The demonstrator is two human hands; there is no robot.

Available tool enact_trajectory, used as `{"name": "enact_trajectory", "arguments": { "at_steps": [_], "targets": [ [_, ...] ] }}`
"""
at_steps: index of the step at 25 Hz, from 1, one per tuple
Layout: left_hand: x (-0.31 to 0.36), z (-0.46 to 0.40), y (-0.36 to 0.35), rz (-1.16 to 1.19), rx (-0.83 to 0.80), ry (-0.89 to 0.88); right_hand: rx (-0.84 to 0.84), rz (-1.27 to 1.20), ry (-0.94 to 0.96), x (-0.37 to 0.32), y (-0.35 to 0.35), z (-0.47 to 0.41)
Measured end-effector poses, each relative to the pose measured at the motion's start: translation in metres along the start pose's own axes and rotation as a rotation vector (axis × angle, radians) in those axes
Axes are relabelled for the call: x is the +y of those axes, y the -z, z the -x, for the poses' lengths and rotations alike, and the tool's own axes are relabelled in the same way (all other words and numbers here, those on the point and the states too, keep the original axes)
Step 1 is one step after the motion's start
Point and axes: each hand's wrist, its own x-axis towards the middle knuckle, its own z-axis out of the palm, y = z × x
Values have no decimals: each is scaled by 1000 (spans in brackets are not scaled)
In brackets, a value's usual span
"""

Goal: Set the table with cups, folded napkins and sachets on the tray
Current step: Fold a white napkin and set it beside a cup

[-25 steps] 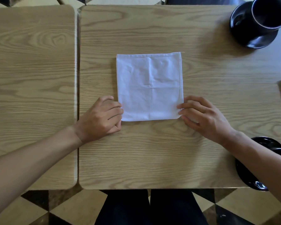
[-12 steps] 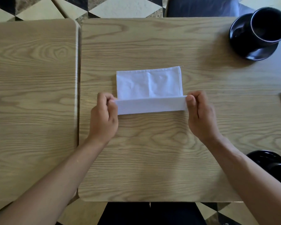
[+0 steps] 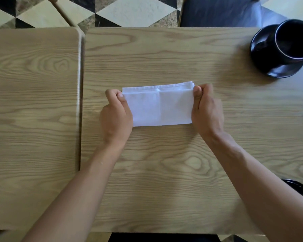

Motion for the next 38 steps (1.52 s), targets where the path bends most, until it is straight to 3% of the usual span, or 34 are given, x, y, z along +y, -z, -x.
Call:
{"name": "enact_trajectory", "arguments": {
  "at_steps": [10,14,23,27,29,31,34,36,38],
  "targets": [
    [10,-8,-6,-99,48,85,-46,-50,20,-3,-6,-20],
    [6,-11,-5,-89,60,62,-105,-147,166,8,-1,-14],
    [3,-19,-8,-299,-26,-33,80,80,202,7,-10,3],
    [5,-20,-9,-175,26,32,83,146,108,1,-8,4],
    [5,-14,-6,-123,99,-58,135,148,173,-2,-5,7],
    [8,-2,-10,-171,127,-296,187,195,342,-11,-10,13],
    [16,19,-25,-317,-127,-511,-22,249,553,-26,-29,21],
    [12,24,-34,-424,-238,-512,-190,352,554,-23,-38,24],
    [4,23,-37,-477,-268,-505,-194,455,568,-6,-36,21]
  ]
}}
